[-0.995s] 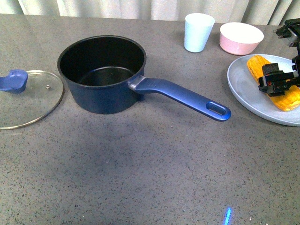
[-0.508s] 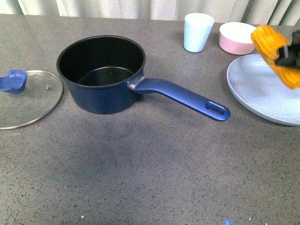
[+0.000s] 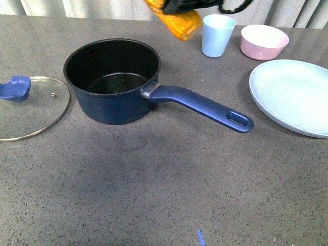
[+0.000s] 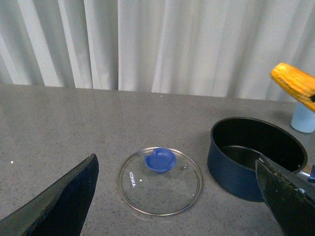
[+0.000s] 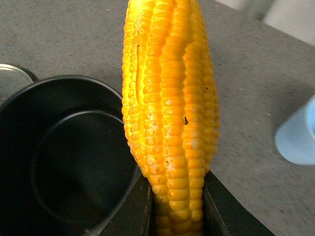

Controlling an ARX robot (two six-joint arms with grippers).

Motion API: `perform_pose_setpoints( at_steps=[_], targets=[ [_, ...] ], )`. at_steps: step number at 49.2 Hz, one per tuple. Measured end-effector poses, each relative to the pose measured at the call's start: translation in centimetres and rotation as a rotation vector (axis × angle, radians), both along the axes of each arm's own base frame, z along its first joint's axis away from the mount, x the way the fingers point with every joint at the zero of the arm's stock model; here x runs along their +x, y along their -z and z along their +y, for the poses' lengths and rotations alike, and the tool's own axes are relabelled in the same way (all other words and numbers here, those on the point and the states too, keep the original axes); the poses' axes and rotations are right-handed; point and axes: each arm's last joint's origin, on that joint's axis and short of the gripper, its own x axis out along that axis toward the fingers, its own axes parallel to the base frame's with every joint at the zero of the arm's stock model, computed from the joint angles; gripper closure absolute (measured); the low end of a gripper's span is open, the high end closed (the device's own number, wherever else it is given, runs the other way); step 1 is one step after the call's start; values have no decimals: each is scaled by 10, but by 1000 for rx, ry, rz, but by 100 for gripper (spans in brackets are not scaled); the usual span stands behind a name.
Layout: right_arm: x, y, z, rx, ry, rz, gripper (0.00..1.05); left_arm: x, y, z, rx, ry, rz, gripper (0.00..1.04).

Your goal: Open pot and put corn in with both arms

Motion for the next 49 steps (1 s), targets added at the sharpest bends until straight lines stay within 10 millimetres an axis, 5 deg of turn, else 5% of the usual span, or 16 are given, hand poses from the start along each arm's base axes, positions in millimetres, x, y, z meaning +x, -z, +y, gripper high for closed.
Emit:
perform_pose_setpoints(
  at_steps=[10,23,36,49],
  targets=[
    [6,17,59,16,-86,42,90,0,0,0,0,0,0,9],
    [-7,35,92,2,-151,81,90,0,0,0,0,0,0,9],
    [-13,51,89,-13,-139,120,37,0,0,0,0,0,0,9],
    [-17,56,85,-8,-119,128,8,0,0,0,0,0,0,9]
  ],
)
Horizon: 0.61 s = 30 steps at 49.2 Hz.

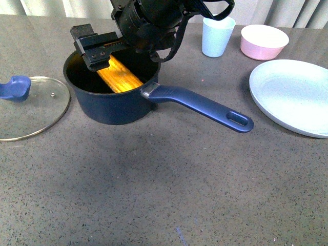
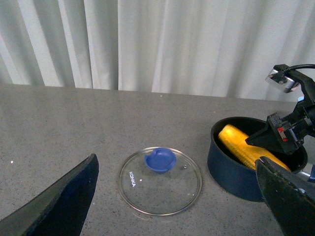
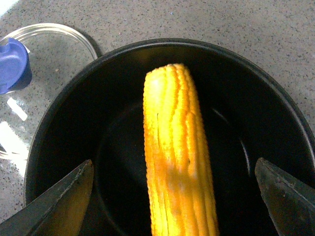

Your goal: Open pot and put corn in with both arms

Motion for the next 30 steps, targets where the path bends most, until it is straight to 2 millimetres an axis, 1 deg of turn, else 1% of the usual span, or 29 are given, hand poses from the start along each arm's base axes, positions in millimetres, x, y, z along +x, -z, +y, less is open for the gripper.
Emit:
perform_pose_setpoints(
  at_steps=[3,8,12,15,17,18,22,24,26,30],
  targets=[
    [-1,-1,-3,5,11,-1,9,0,0,0,0,0,0,9],
    [-1,-8,-11,37,45,-21,9,0,0,0,0,0,0,9],
    [-3,-21,-20,72,83,-52,9,0,0,0,0,0,0,9],
    [-5,-34,-29,107,119,-84,9,0,0,0,0,0,0,9],
    [-9,-45,-39,133,151,-115,9,0,0,0,0,0,0,9],
    [-10,-48,-41,136,158,-123,9,0,0,0,0,0,0,9],
    [-21,-71,-64,157,229,-197,9,0,0,0,0,0,0,9],
    [-32,-85,-83,187,276,-235,9,0,0,0,0,0,0,9],
    [-43,-95,-98,213,319,-263,9,0,0,0,0,0,0,9],
    [-57,-103,-114,235,368,-288,9,0,0,0,0,0,0,9]
  ],
)
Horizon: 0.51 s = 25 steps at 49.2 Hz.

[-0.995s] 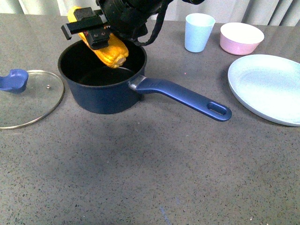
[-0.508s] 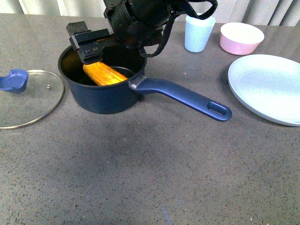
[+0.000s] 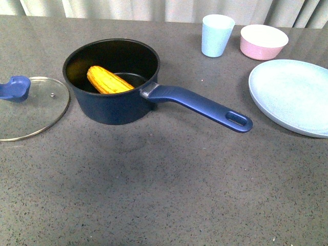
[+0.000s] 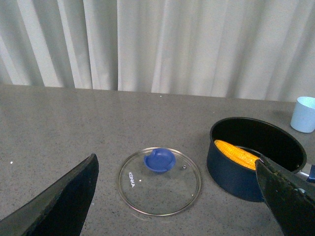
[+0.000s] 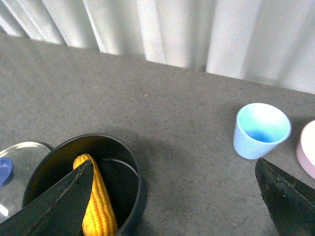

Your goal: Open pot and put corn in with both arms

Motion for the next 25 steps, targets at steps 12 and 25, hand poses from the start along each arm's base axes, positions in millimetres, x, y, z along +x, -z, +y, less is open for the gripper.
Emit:
perform_pose_setpoints(
  at_steps=[12,25],
  targets=[
    [-63,-2,-52,15,381,-298,33,0,0,0,0,0,0,9],
    [-115,37,-111,-9,422,-314,75,0,0,0,0,0,0,9]
  ],
)
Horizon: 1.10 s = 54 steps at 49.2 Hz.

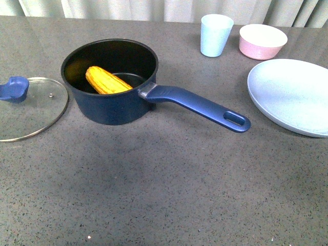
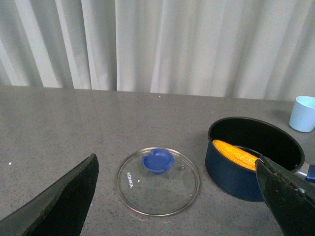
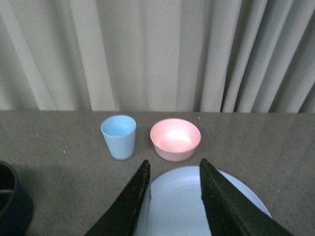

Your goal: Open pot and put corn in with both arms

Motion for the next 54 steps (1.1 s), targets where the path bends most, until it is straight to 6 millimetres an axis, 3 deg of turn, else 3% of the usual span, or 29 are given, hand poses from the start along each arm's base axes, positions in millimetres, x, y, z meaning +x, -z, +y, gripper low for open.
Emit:
perform_pose_setpoints(
  at_steps=[6,23,40,54],
  targets=[
    [-24,18,-20,-6,-4,8,103,0,0,0,0,0,0,9],
    [-66,41,-48,-8,2,8,103,0,0,0,0,0,0,9],
    [-87,51,-65,-6,8,7,103,0,0,0,0,-1,0,9],
    [-98,55,-65,-6,6,-17,103,0,0,0,0,0,0,9]
  ],
)
